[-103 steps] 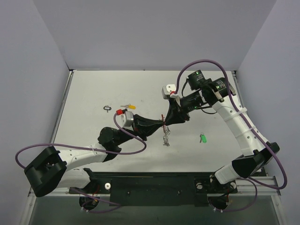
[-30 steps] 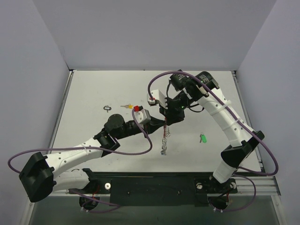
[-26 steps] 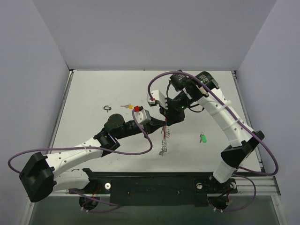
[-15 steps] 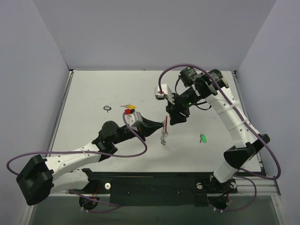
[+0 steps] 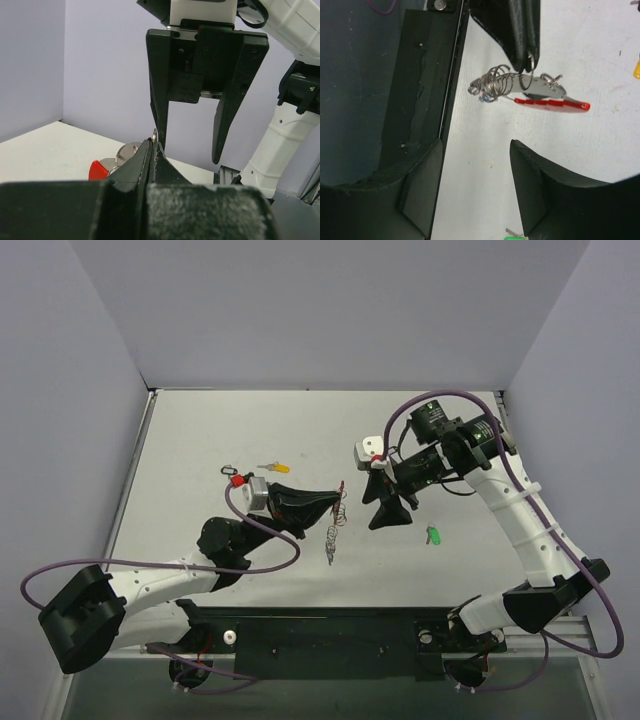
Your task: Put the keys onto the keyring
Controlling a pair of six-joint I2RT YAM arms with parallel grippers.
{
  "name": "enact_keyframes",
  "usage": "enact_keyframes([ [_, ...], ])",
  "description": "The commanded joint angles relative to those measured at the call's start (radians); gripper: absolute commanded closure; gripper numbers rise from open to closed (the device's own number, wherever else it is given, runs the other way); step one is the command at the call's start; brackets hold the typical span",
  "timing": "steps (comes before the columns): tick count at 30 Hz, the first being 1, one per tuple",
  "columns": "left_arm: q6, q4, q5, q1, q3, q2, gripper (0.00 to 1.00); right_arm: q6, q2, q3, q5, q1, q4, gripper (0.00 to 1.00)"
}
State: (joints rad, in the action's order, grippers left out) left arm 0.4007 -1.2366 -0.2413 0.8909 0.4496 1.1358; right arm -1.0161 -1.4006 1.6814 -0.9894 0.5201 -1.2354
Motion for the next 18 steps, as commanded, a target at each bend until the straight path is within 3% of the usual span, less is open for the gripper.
enact_keyframes([
  [1,0.035,-0.184,0.019,0.017,0.032,0.013,1.00,0.017,-0.034,0.034,-0.104,0.001,0.056,0.49],
  [11,0.035,-0.216,0.025,0.036,0.034,0.045,1.00,0.105,-0.081,0.075,-0.124,0.009,0.109,0.54],
  [18,0.036,-0.225,0.028,0.039,0.040,0.059,1.00,0.135,-0.078,0.054,-0.126,0.023,0.139,0.69],
])
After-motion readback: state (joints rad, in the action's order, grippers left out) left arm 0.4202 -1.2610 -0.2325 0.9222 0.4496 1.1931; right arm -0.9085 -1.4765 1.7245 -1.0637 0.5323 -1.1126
